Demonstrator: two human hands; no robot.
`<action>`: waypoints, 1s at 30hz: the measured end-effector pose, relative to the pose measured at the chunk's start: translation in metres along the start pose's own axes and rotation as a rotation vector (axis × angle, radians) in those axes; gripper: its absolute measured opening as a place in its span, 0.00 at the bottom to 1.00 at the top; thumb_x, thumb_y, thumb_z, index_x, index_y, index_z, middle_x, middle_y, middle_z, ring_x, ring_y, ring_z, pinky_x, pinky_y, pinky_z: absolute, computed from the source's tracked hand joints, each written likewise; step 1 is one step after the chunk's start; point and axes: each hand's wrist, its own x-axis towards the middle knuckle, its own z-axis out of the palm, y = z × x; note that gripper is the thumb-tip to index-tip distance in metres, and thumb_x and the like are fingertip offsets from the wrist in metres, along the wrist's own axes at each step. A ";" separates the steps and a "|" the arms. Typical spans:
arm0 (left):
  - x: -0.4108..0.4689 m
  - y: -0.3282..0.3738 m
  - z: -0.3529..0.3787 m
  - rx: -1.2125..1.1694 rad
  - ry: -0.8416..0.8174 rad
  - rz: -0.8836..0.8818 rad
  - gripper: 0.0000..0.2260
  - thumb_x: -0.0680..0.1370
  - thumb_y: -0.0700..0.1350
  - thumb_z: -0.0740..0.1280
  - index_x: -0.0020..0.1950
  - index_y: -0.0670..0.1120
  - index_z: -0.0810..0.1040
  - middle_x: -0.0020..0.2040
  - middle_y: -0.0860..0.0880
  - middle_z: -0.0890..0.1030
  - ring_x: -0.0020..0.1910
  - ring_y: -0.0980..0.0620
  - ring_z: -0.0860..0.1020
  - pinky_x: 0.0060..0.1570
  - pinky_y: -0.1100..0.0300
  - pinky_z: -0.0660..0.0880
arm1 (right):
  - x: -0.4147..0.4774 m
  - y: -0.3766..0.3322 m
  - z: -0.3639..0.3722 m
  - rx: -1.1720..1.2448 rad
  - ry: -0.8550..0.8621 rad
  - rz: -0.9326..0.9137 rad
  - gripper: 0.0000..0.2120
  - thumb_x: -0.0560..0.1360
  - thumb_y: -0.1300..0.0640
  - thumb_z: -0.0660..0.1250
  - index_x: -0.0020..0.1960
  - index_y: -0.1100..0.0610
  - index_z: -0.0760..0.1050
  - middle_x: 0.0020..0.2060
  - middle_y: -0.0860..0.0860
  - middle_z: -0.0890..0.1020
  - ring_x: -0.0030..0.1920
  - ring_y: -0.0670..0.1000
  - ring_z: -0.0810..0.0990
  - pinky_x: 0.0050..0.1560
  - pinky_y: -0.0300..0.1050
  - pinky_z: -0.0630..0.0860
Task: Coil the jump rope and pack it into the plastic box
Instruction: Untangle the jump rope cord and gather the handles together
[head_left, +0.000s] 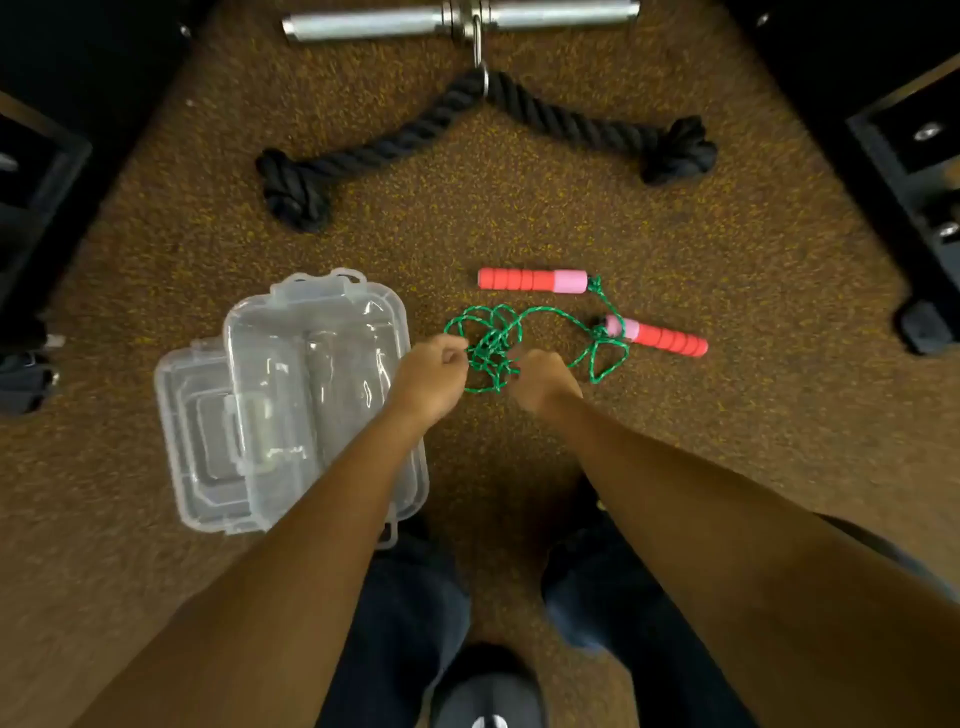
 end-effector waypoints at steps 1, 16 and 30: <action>0.006 0.002 -0.001 0.007 -0.008 0.021 0.15 0.80 0.42 0.57 0.65 0.45 0.72 0.64 0.44 0.76 0.63 0.49 0.73 0.56 0.62 0.66 | 0.007 -0.002 0.004 0.001 0.010 0.007 0.19 0.76 0.61 0.59 0.67 0.56 0.68 0.59 0.61 0.77 0.61 0.61 0.75 0.59 0.55 0.75; 0.019 0.037 -0.012 0.136 0.018 0.213 0.14 0.79 0.47 0.60 0.63 0.47 0.73 0.60 0.47 0.77 0.58 0.50 0.75 0.54 0.61 0.68 | 0.036 -0.018 0.014 0.530 0.240 0.278 0.17 0.78 0.56 0.59 0.62 0.66 0.69 0.61 0.63 0.76 0.64 0.61 0.73 0.59 0.47 0.69; -0.049 0.040 -0.001 0.167 0.045 0.329 0.15 0.76 0.41 0.65 0.62 0.43 0.74 0.60 0.44 0.78 0.59 0.47 0.76 0.59 0.57 0.70 | -0.095 -0.024 -0.084 0.770 0.072 -0.106 0.12 0.78 0.57 0.60 0.37 0.53 0.64 0.31 0.53 0.75 0.21 0.45 0.76 0.32 0.42 0.78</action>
